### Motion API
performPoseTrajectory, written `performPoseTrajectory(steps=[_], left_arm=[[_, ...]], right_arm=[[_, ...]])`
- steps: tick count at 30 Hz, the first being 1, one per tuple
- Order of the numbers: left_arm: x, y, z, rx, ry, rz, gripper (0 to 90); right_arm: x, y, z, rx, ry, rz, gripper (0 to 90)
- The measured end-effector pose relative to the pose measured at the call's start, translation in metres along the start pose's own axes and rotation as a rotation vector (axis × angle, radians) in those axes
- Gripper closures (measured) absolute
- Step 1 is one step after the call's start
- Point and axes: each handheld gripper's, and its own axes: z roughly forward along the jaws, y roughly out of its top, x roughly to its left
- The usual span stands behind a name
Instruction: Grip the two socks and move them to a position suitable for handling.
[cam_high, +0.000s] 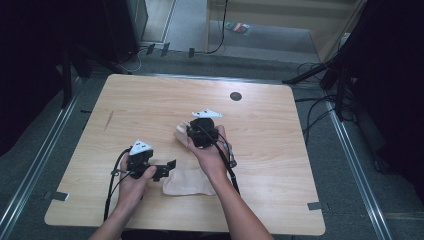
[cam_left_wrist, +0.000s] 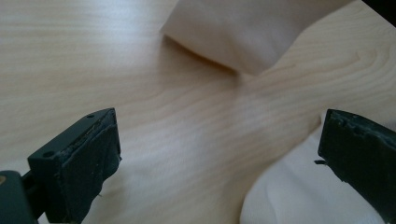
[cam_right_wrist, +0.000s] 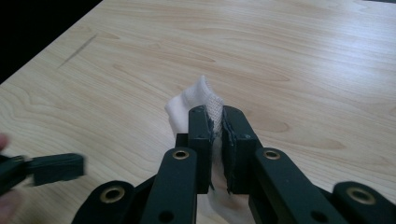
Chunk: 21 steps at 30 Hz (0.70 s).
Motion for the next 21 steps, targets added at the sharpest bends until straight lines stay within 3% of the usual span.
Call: performPoseTrajectory(steps=[3,5,8,10,12,15,18,20,21], left_arm=[[-0.006,0.007,0.010,-0.004,0.002,0.002,0.0],[-0.014,0.013,0.025,0.022,0.044,0.013,0.0],[-0.019,0.016,0.037,0.043,0.052,-0.014,2.2],[-0.020,0.018,0.039,0.045,0.056,-0.011,3.9],[-0.020,0.022,0.045,0.055,0.105,-0.021,8.2],[-0.020,0.024,0.052,0.065,0.132,-0.016,15.3],[-0.018,0.026,0.051,0.058,0.159,0.012,31.5],[-0.017,0.026,0.050,0.045,0.158,0.011,45.7],[-0.014,0.027,0.047,0.019,0.133,0.016,53.3]], right_arm=[[0.005,0.003,-0.001,-0.002,0.003,0.006,83.7],[0.009,0.007,-0.001,0.005,0.006,0.010,83.7],[0.011,0.009,0.000,0.009,0.012,0.019,83.7],[0.012,0.010,0.000,0.011,0.015,0.023,83.7],[0.012,0.010,0.001,0.012,0.018,0.037,83.7],[0.009,0.010,-0.001,0.016,0.020,0.058,83.7],[0.007,0.011,-0.005,0.007,0.026,0.074,83.7],[0.005,0.012,-0.008,-0.003,0.029,0.093,83.7],[0.004,0.013,-0.010,-0.012,0.034,0.100,83.7]])
